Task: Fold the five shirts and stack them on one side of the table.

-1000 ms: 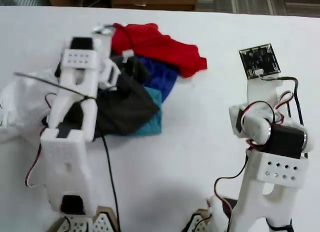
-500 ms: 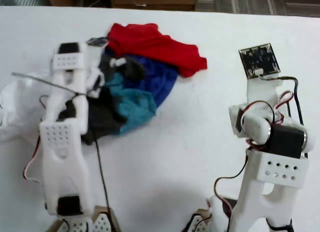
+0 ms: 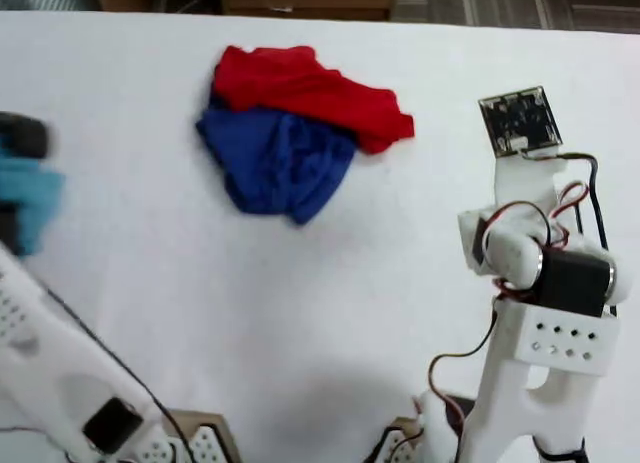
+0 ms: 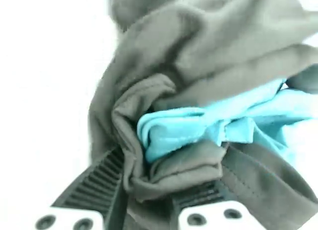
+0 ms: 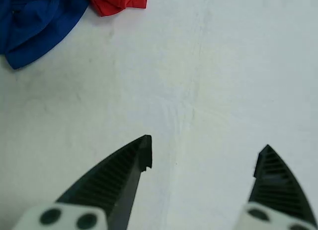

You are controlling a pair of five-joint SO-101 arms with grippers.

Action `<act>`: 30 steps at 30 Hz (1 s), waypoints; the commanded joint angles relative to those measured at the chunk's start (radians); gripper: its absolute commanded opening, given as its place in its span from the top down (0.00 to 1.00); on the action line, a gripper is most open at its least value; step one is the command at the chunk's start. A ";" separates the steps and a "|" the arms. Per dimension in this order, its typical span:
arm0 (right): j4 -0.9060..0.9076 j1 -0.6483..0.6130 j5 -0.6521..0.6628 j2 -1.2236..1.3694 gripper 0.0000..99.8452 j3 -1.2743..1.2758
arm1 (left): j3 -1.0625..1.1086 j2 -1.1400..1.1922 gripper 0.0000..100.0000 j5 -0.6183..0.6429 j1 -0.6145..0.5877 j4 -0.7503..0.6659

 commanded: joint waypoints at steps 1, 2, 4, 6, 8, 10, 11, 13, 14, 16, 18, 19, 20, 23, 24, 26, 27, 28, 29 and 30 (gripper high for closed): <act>-0.013 -0.008 -0.011 -0.002 0.67 -0.008 | -0.021 -0.118 0.97 -0.008 -0.081 -0.020; -0.015 -0.008 -0.012 -0.002 0.67 -0.008 | -0.018 -0.127 0.97 -0.008 -0.089 -0.023; -0.018 -0.010 -0.012 -0.002 0.67 -0.006 | -0.018 -0.132 0.97 -0.008 -0.094 -0.021; -0.019 -0.010 -0.012 -0.002 0.67 -0.006 | -0.016 -0.132 0.97 -0.008 -0.091 -0.015; -0.016 -0.010 -0.012 0.002 0.67 -0.005 | -0.010 -0.132 0.91 -0.008 -0.084 -0.014; -0.016 -0.010 -0.012 0.004 0.67 -0.003 | -0.010 -0.133 0.79 -0.008 -0.064 -0.005; -0.016 -0.010 -0.012 0.004 0.67 -0.003 | -0.010 -0.137 0.72 -0.006 -0.052 0.008; -0.018 -0.010 -0.012 0.004 0.67 -0.003 | -0.018 -0.140 0.65 0.000 -0.023 0.012; -0.019 -0.010 -0.012 0.005 0.67 -0.003 | -0.019 -0.141 0.66 0.000 -0.009 0.008; -0.019 -0.010 -0.012 0.005 0.67 -0.003 | -0.039 -0.155 0.69 0.000 0.034 0.009; -0.019 -0.010 -0.012 0.005 0.67 -0.003 | -0.061 -0.178 0.70 0.008 0.087 0.009; -0.021 -0.010 -0.012 0.005 0.67 -0.003 | -0.073 -0.193 0.71 0.032 0.120 0.009; -0.021 -0.010 -0.012 0.005 0.67 -0.003 | -0.076 -0.213 0.71 0.064 0.155 0.009; -0.021 -0.008 -0.012 0.005 0.67 -0.003 | -0.061 -0.273 0.71 0.163 0.288 0.011; -0.021 -0.008 -0.012 0.005 0.67 -0.003 | -0.051 -0.282 0.71 0.187 0.342 0.011; -0.021 -0.007 -0.012 0.005 0.67 -0.003 | -0.015 -0.288 0.70 0.249 0.456 0.006; -0.021 -0.005 -0.012 0.005 0.67 -0.003 | 0.007 -0.287 0.70 0.273 0.514 0.000; -0.021 -0.004 -0.009 0.005 0.67 -0.003 | 0.038 -0.285 0.69 0.299 0.569 -0.012; -0.019 -0.002 -0.006 0.005 0.67 -0.003 | 0.081 -0.285 0.68 0.333 0.620 -0.031; -0.016 -0.002 -0.006 0.004 0.67 -0.003 | 0.134 -0.285 0.66 0.374 0.667 -0.057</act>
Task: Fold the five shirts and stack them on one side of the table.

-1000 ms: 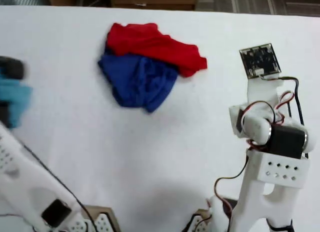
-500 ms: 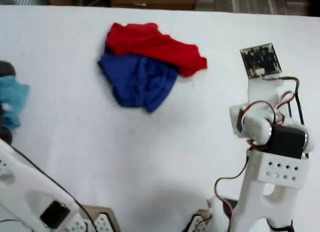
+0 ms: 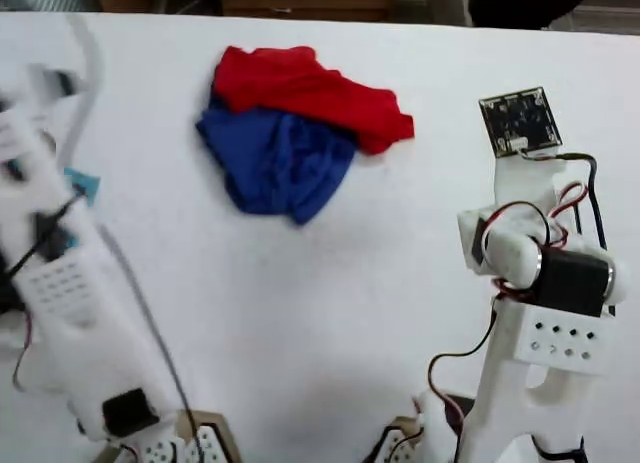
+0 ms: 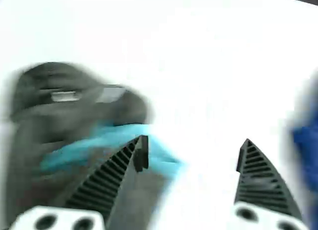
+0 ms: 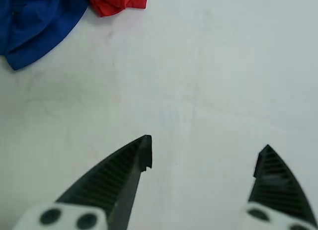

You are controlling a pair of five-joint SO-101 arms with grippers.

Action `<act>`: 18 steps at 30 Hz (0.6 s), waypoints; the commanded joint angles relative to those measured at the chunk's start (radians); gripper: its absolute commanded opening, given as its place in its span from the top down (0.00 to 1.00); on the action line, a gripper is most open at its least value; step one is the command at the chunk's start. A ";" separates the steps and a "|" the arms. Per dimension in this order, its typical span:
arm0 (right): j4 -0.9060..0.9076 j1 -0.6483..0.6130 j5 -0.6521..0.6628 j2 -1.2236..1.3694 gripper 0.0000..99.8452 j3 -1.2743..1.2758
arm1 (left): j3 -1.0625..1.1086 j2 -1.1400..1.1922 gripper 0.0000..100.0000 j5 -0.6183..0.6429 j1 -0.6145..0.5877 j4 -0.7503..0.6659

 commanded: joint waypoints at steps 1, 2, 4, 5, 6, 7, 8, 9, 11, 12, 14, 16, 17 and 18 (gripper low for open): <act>-0.015 -0.002 0.000 0.002 0.67 -0.003 | 0.139 -0.064 0.66 0.140 0.193 -0.080; -0.013 -0.002 0.002 -0.001 0.67 -0.003 | 0.194 -0.064 0.66 0.180 0.232 -0.115; -0.013 -0.002 0.002 -0.002 0.67 -0.003 | 0.303 -0.064 0.66 0.250 0.301 -0.198; -0.012 -0.002 0.002 -0.002 0.67 -0.003 | 0.346 -0.064 0.66 0.295 0.327 -0.245; -0.010 -0.002 0.002 -0.002 0.67 -0.003 | 0.387 -0.064 0.66 0.356 0.348 -0.298; -0.002 -0.002 0.002 -0.002 0.67 -0.003 | 0.423 -0.064 0.66 0.414 0.365 -0.348; 0.005 -0.002 0.002 -0.002 0.67 -0.003 | 0.450 -0.064 0.66 0.465 0.376 -0.397; 0.015 -0.002 0.002 -0.002 0.67 -0.003 | 0.476 -0.064 0.66 0.494 0.384 -0.443; 0.030 -0.002 0.002 -0.002 0.67 -0.003 | 0.521 -0.064 0.66 0.503 0.399 -0.509; 0.036 -0.002 0.002 -0.002 0.67 -0.003 | 0.545 -0.064 0.66 0.505 0.408 -0.532; 0.038 -0.002 0.002 -0.002 0.67 -0.003 | 0.596 -0.064 0.66 0.503 0.431 -0.565; 0.038 -0.002 0.002 -0.002 0.67 -0.003 | 0.651 -0.060 0.66 0.502 0.450 -0.600; 0.038 -0.002 0.002 -0.002 0.67 -0.003 | 0.677 -0.049 0.66 0.502 0.454 -0.623; 0.038 -0.002 0.002 -0.002 0.67 -0.003 | 0.696 -0.031 0.66 0.502 0.457 -0.643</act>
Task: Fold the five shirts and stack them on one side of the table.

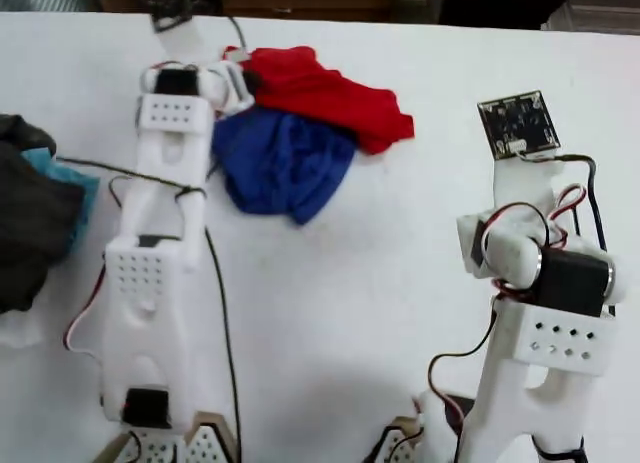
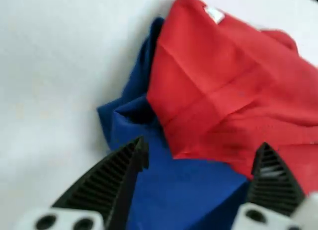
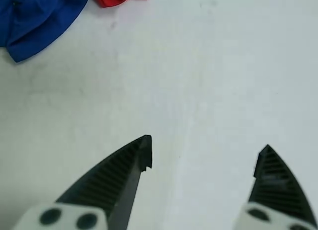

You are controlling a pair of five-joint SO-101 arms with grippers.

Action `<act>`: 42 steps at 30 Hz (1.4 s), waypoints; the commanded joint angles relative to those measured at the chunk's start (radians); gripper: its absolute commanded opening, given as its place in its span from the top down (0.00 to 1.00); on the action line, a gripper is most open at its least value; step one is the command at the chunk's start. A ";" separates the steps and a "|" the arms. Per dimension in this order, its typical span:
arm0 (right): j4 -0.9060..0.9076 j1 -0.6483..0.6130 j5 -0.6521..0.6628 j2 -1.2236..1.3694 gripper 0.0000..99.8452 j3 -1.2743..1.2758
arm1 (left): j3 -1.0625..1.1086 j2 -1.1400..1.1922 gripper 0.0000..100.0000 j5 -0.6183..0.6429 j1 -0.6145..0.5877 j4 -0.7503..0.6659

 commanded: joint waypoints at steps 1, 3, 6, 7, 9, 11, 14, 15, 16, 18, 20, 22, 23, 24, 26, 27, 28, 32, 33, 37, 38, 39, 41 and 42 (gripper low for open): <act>0.007 -0.002 0.002 -0.002 0.67 -0.003 | 0.044 -0.011 0.66 0.008 0.020 -0.078; 0.013 -0.002 0.002 -0.002 0.67 -0.003 | 0.042 0.046 0.69 -0.041 0.025 -0.083; 0.021 -0.002 0.002 -0.002 0.67 -0.003 | 0.042 0.126 0.78 -0.279 0.038 -0.072; 0.021 -0.002 0.002 -0.002 0.67 -0.003 | 0.042 0.146 0.84 -0.350 0.040 -0.054; 0.021 -0.002 0.002 -0.002 0.67 -0.003 | 0.036 0.166 0.99 -0.394 0.031 -0.023; 0.021 -0.002 0.002 -0.002 0.67 -0.003 | -0.013 0.167 0.96 -0.382 0.005 0.043; 0.021 -0.002 0.002 -0.002 0.67 -0.003 | -0.128 0.170 0.97 -0.385 -0.032 0.170; 0.021 -0.002 0.002 -0.002 0.67 -0.003 | -0.168 0.169 0.97 -0.393 -0.044 0.227; 0.021 -0.002 0.002 -0.002 0.67 -0.003 | -0.219 0.169 0.97 -0.420 -0.052 0.301; 0.019 -0.005 0.002 -0.002 0.67 -0.003 | -0.326 0.170 0.97 -0.519 -0.063 0.491; 0.018 -0.007 0.002 -0.002 0.67 -0.003 | -0.387 0.169 0.97 -0.620 -0.078 0.629; 0.016 -0.007 0.002 -0.002 0.67 -0.003 | -0.344 0.147 0.97 -0.695 -0.152 0.611; 0.016 -0.007 0.002 -0.002 0.67 -0.003 | -0.318 0.129 0.97 -0.718 -0.201 0.609; 0.016 -0.007 0.002 -0.002 0.67 -0.003 | -0.292 0.109 0.97 -0.726 -0.247 0.609; 0.018 -0.007 0.002 -0.002 0.67 -0.003 | -0.222 0.052 0.97 -0.729 -0.334 0.611; 0.018 -0.005 0.002 -0.002 0.67 -0.003 | -0.183 0.014 0.97 -0.729 -0.387 0.611; 0.018 -0.007 0.002 -0.002 0.67 -0.003 | -0.131 -0.032 0.97 -0.730 -0.442 0.611; 0.013 -0.008 -0.002 -0.002 0.67 -0.003 | 0.058 -0.230 0.97 -0.838 -0.634 0.608; 0.013 -0.008 -0.002 -0.002 0.67 -0.003 | 0.096 -0.272 0.97 -0.910 -0.675 0.608; 0.004 -0.044 -0.006 0.005 0.67 -0.002 | 0.242 -0.359 0.97 -1.168 -0.770 0.606; 0.004 -0.067 -0.008 0.005 0.67 -0.002 | 0.271 -0.359 0.97 -1.221 -0.779 0.605; 0.002 -0.099 -0.012 0.005 0.67 -0.002 | 0.300 -0.358 0.97 -1.266 -0.783 0.597; -0.025 -0.174 -0.066 0.008 0.67 -0.002 | 0.332 -0.350 0.94 -1.280 -0.784 0.592; -0.047 -0.209 -0.094 0.015 0.67 -0.002 | 0.334 -0.347 0.91 -1.270 -0.781 0.594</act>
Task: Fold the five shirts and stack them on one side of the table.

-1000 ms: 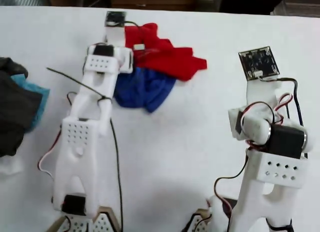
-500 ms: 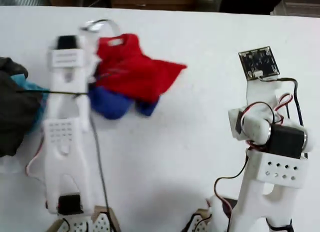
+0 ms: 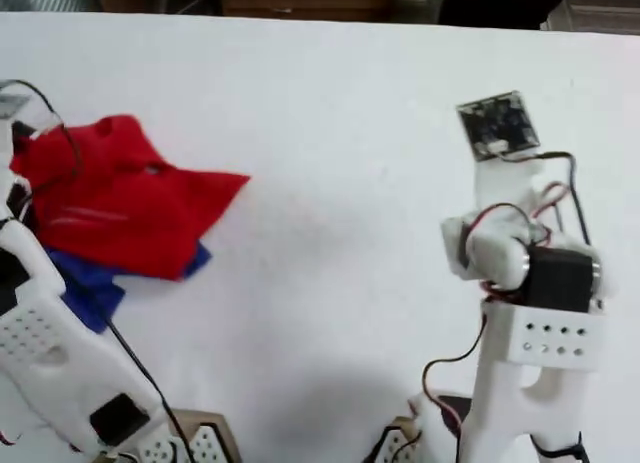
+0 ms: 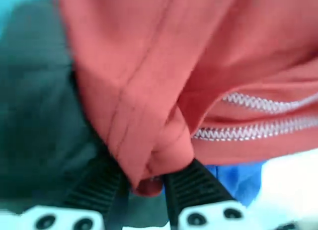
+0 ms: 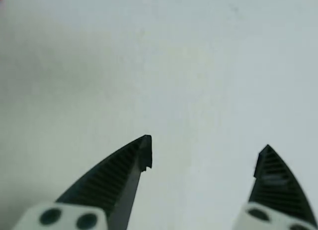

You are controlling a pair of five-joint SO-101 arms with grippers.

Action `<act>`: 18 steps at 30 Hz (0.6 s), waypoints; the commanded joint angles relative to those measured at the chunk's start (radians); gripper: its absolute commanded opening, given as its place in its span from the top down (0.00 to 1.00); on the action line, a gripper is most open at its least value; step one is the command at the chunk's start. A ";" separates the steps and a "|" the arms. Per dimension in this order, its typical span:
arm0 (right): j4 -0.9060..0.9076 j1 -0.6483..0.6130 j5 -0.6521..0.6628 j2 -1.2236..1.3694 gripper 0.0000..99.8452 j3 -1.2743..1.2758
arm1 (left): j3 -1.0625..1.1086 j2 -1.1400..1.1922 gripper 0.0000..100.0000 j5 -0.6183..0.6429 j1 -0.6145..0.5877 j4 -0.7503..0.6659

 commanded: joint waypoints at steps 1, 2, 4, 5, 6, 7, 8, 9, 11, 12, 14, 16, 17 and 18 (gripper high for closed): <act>-0.074 -0.117 -0.075 0.030 0.67 -0.006 | 0.012 -0.060 0.86 -0.020 -0.012 0.008; -0.097 -0.150 -0.091 0.054 0.67 -0.011 | -0.002 -0.060 0.81 -0.006 -0.012 0.008; -0.140 -0.211 -0.101 0.122 0.67 -0.014 | -0.054 -0.060 0.71 0.029 -0.014 0.008; -0.159 -0.242 -0.106 0.160 0.67 -0.014 | -0.088 -0.060 0.68 0.057 -0.018 0.008; -0.180 -0.274 -0.106 0.202 0.67 -0.014 | -0.124 -0.061 0.66 0.092 -0.032 0.009; -0.200 -0.309 -0.106 0.239 0.67 -0.014 | -0.159 -0.066 0.66 0.133 -0.049 0.011; -0.220 -0.348 -0.106 0.272 0.67 -0.015 | -0.196 -0.068 0.66 0.163 -0.064 0.012; -0.242 -0.389 -0.106 0.306 0.67 -0.020 | -0.240 -0.068 0.66 0.189 -0.086 0.014; -0.272 -0.472 -0.118 0.369 0.67 -0.054 | -0.323 -0.068 0.67 0.230 -0.135 0.014; -0.288 -0.513 -0.137 0.401 0.67 -0.078 | -0.363 -0.068 0.67 0.252 -0.160 0.014; -0.311 -0.590 -0.176 0.470 0.67 -0.138 | -0.430 -0.068 0.67 0.302 -0.209 0.014; -0.344 -0.659 -0.239 0.545 0.66 -0.204 | -0.470 -0.068 0.67 0.353 -0.255 0.014; -0.364 -0.690 -0.278 0.587 0.63 -0.236 | -0.476 -0.068 0.67 0.376 -0.275 0.015; -0.381 -0.719 -0.316 0.633 0.60 -0.267 | -0.476 -0.068 0.67 0.393 -0.295 0.015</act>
